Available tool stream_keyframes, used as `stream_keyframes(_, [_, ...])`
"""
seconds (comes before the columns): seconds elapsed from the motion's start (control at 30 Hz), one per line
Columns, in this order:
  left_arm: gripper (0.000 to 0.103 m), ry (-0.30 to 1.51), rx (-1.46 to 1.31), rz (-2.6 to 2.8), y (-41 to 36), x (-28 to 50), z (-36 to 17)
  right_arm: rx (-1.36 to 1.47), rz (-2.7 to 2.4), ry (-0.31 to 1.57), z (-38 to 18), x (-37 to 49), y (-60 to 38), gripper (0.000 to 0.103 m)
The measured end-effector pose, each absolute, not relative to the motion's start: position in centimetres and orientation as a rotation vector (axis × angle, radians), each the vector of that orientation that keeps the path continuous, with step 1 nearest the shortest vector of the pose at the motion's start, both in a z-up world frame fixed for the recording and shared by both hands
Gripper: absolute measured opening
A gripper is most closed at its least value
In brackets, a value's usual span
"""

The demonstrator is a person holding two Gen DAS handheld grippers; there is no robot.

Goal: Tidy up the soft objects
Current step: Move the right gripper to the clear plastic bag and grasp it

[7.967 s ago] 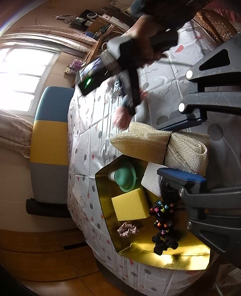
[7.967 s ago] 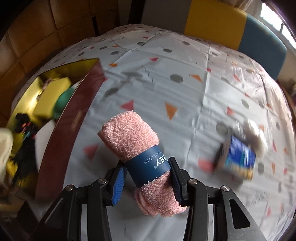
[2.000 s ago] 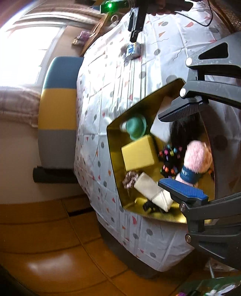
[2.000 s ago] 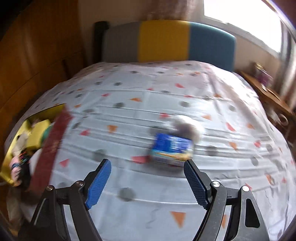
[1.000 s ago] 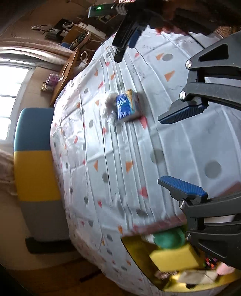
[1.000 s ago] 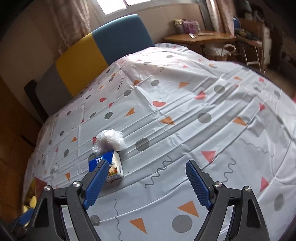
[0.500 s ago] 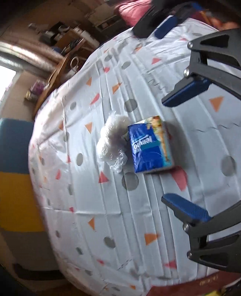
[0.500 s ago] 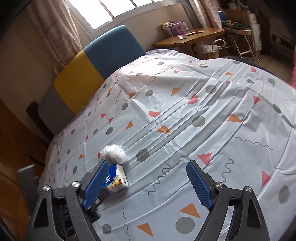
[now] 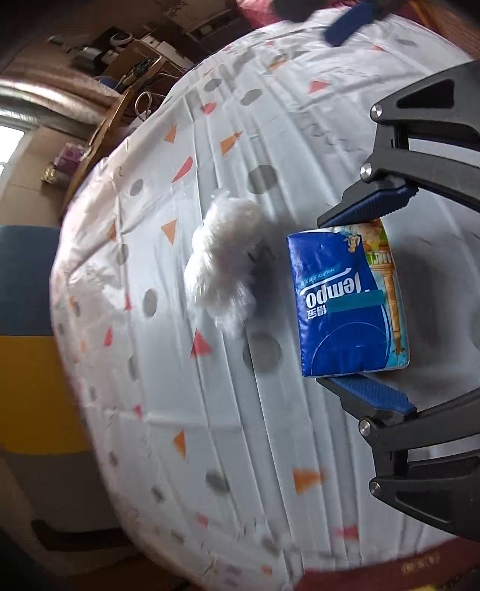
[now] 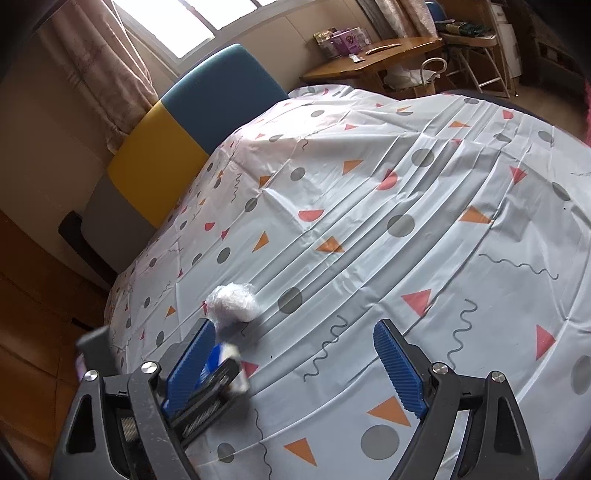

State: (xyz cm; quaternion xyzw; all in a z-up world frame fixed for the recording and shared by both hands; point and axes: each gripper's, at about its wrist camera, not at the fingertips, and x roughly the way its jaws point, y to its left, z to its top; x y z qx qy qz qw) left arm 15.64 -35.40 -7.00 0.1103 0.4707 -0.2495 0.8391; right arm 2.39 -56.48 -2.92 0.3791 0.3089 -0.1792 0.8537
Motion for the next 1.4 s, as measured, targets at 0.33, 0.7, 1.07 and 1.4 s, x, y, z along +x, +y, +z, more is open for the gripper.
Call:
stream_keyframes(0.33, [0.076,0.977,0.208,-0.518,-26.8,9.7,-5.7,0.572,-0.228,0.806,-2.6,7.0,-52.1,0.088])
stream_keyframes(0.7, [0.076,0.954,0.248,-0.524,-23.4,6.5,-7.2,0.105,-0.113,0.995,-4.8,20.4,-48.3,0.088])
stream_keyframes(1.07, [0.076,0.959,0.246,-0.541,-23.1,6.4,-9.1,0.048,-0.03,1.101,-7.2,18.8,-45.3,0.035])
stream_keyframes(1.4, [0.075,0.903,0.273,-0.524,-23.3,5.5,-9.2,0.068,-0.017,1.111,-7.8,8.4,-43.1,0.035])
